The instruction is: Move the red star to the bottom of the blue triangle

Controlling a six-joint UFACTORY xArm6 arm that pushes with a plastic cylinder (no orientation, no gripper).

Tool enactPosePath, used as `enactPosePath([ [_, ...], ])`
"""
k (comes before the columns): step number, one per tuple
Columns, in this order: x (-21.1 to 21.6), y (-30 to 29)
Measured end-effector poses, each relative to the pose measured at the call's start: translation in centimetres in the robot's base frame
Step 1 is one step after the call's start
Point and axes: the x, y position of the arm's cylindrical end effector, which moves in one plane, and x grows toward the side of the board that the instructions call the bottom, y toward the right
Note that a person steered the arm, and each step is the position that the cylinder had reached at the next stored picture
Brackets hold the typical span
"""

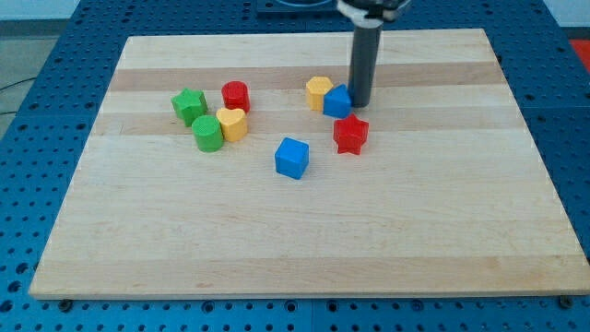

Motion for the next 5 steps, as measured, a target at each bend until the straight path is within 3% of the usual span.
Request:
enactPosePath([
  [1,1.4,-0.8],
  [2,1.4,5.6],
  [3,5.4,6.2],
  [4,8.3,1.3],
  [5,7.9,-1.2],
])
